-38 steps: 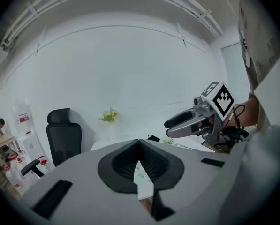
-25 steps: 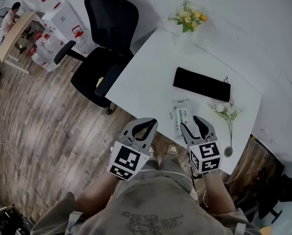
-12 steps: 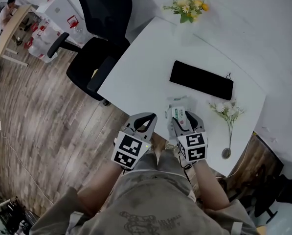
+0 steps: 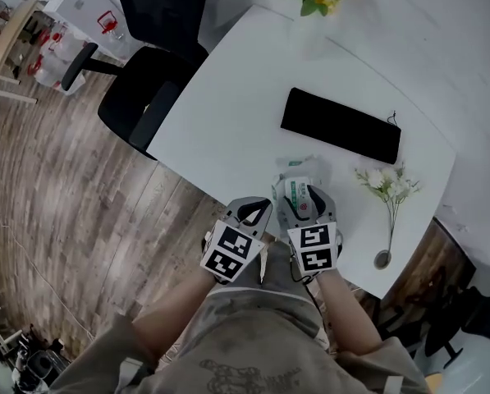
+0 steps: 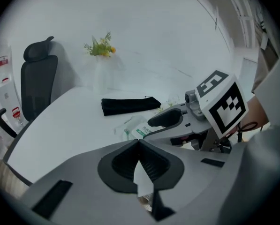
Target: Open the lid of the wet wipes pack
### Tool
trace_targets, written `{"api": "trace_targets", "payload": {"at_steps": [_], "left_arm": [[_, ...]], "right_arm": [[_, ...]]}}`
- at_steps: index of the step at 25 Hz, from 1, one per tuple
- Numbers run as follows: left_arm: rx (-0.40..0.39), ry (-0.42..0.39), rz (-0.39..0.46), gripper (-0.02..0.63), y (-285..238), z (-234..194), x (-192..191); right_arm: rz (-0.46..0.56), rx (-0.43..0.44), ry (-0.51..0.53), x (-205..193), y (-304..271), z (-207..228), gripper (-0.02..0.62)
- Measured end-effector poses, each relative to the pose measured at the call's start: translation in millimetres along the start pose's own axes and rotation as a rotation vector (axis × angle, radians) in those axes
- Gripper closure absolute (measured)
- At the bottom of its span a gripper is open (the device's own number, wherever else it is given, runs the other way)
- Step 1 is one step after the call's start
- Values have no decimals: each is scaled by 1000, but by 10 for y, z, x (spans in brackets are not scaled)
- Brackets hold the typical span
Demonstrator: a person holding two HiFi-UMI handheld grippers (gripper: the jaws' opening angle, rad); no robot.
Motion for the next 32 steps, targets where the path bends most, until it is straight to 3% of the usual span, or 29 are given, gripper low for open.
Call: {"api": "trace_targets", "payload": {"at_steps": [7,17,26,28,29,30,32], "left_arm": [[-53,15,-80,591,-328,-22,-245],[-105,49,-89,589,-586,-66,-346],[-129,34,-156,591,-677,-59,-297],[-136,34,-159,591,-690,-70,-302],[-137,36,-166,591,-695,-78,-306],[-136,38,-173,591,-697,-83,-310],[-136,34,-183,591,-695,-86,-310]], "right_arm": [[-15,-58,54,-87,-142,-55,333],[34,-69,85,-117,-145,-75,335],[56,34,48,-68,-40,-93,471],[72,3,61,-61,-5,-68,471],[86,-34,65,-47,33,-17,544],[99,-73,66,-30,81,67,566],[108,-123,51,-12,168,311,565]]}}
Point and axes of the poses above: the fingertips, and each gripper's own axes: y backward along the fingers, z to its right, x out of its top, the point moved 9 cm from there along y, backward along the fingers, and after that the axes turned 2 degrees about -z, right-handed, at the moved point
